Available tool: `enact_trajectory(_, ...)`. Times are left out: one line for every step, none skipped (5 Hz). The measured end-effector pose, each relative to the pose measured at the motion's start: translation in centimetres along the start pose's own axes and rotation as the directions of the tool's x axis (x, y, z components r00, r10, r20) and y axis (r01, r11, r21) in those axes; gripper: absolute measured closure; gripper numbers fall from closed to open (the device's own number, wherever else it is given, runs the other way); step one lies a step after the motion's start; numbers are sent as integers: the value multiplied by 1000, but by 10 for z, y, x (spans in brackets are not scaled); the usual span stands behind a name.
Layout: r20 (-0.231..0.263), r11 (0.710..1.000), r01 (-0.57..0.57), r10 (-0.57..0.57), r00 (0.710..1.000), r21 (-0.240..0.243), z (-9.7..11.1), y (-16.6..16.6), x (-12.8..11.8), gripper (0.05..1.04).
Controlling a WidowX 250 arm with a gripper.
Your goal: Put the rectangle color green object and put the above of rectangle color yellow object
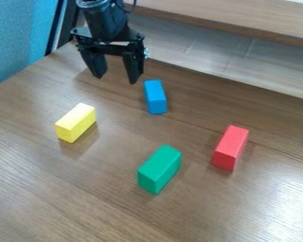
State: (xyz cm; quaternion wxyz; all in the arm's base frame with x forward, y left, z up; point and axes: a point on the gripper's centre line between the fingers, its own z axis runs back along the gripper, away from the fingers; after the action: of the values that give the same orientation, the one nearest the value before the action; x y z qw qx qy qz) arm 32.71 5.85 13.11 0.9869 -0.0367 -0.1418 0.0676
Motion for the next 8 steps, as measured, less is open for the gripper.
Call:
enact_trajectory(-30, 1000, -7, 7, 1000, -2, -9, 1, -4, 83)
enact_trajectory(-47, 1000, 9, -9, 999, -9, -15, -6, -9, 83)
enact_trajectory(-61, 1000, 23, -24, 998, -14, -22, -11, -12, 83)
enact_trajectory(-88, 998, 56, -58, 994, -24, -32, -25, -21, 83)
enact_trajectory(-119, 996, 85, -87, 989, -25, -42, -36, -35, 83)
enact_trajectory(-147, 993, 114, -116, 982, -26, -51, -45, -49, 83)
enact_trajectory(-165, 990, 138, -141, 976, -29, -57, -55, -61, 83)
enact_trajectory(-176, 986, 163, -167, 970, -33, -60, -65, -71, 83)
